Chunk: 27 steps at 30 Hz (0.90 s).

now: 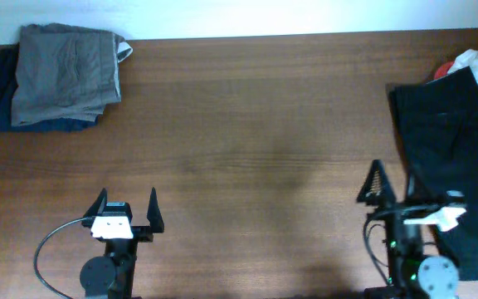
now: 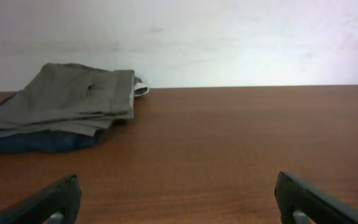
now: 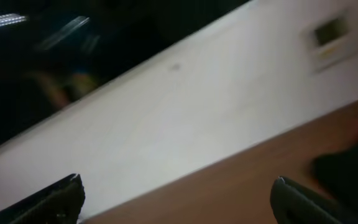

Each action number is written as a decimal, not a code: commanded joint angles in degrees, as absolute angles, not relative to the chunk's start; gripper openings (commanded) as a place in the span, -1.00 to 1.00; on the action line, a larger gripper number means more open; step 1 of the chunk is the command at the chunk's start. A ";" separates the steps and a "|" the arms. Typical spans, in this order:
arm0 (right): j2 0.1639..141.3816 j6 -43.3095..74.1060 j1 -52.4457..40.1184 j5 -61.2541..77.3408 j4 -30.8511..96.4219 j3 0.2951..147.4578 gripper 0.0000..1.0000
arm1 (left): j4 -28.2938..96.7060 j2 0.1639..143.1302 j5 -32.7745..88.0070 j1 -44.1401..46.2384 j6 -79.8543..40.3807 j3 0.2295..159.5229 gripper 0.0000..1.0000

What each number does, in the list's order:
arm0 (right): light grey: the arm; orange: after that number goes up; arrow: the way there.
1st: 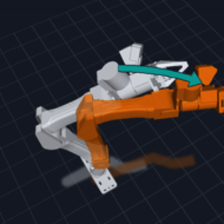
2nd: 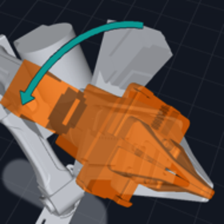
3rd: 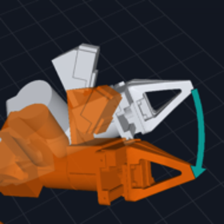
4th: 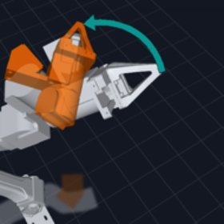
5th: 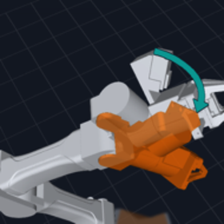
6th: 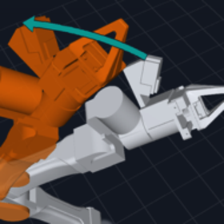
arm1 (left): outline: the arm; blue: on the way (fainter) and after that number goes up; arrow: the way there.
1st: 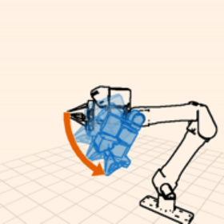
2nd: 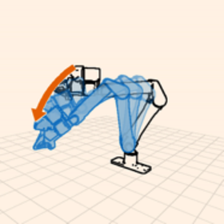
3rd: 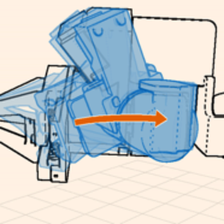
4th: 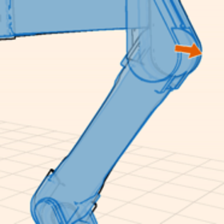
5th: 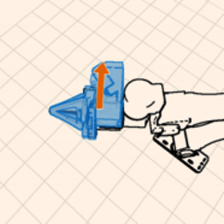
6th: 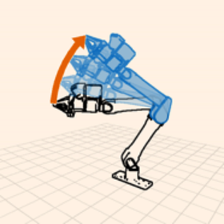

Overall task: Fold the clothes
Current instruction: 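Reach the right gripper to the black trousers and grasp them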

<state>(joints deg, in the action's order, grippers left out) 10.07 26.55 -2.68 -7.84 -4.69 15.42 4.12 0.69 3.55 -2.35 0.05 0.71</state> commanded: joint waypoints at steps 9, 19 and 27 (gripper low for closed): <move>90.08 5.13 5.13 -24.40 28.97 83.79 0.97 | 4.36 0.34 3.57 -2.17 0.93 0.51 0.98; 128.77 -8.78 15.88 -13.41 22.57 93.56 0.87 | 4.36 0.36 3.57 -2.17 0.93 0.51 0.98; 131.94 -7.53 17.32 -10.79 24.69 94.04 -0.62 | 4.36 0.36 3.57 -2.17 0.93 0.51 0.98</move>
<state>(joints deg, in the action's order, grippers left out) 130.04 -8.71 16.60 -9.10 23.70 93.49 4.23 0.58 3.57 -2.35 0.10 0.80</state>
